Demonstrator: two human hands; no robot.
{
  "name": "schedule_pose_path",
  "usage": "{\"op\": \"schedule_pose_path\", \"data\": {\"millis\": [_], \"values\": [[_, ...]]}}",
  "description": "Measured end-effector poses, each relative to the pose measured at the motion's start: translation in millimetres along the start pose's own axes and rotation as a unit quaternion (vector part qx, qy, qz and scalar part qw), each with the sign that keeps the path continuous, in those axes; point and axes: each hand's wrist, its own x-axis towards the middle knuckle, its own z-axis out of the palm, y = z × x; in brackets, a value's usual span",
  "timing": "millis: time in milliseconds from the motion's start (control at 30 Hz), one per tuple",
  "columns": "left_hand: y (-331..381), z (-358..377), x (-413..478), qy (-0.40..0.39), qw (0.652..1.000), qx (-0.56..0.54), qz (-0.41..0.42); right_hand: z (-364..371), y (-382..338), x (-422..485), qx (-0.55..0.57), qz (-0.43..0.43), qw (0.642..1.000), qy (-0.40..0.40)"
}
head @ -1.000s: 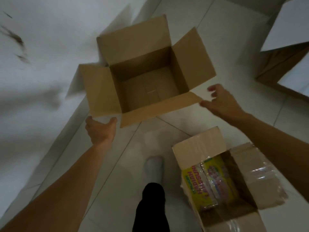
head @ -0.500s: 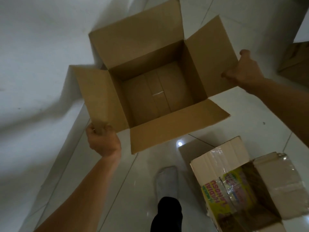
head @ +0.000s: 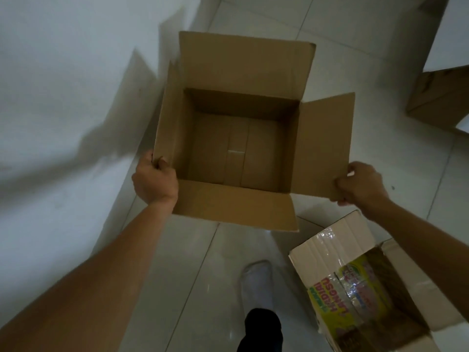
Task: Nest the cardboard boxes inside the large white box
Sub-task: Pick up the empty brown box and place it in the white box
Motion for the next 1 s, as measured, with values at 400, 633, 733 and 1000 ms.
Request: {"op": "schedule_pose_path", "data": {"millis": [400, 633, 733, 1000], "values": [[4.3, -7.1, 31.7, -0.083, 0.994, 0.039, 0.064, 27.3, 8.2, -37.2, 0.057, 0.004, 0.998, 0.02], [3.3, -6.4, 40.1, -0.08, 0.993, 0.055, 0.074, 33.4, -9.3, -50.8, 0.047, -0.009, 0.999, -0.006], [0.6, -4.6, 47.6, -0.083, 0.992, 0.057, 0.069, 36.0, -12.8, -53.6, 0.047, -0.004, 0.999, -0.003], [-4.8, -2.3, 57.9, -0.095, 0.993, 0.056, 0.052, 39.8, -12.1, -59.8, 0.064, -0.001, 0.998, -0.006]]}}
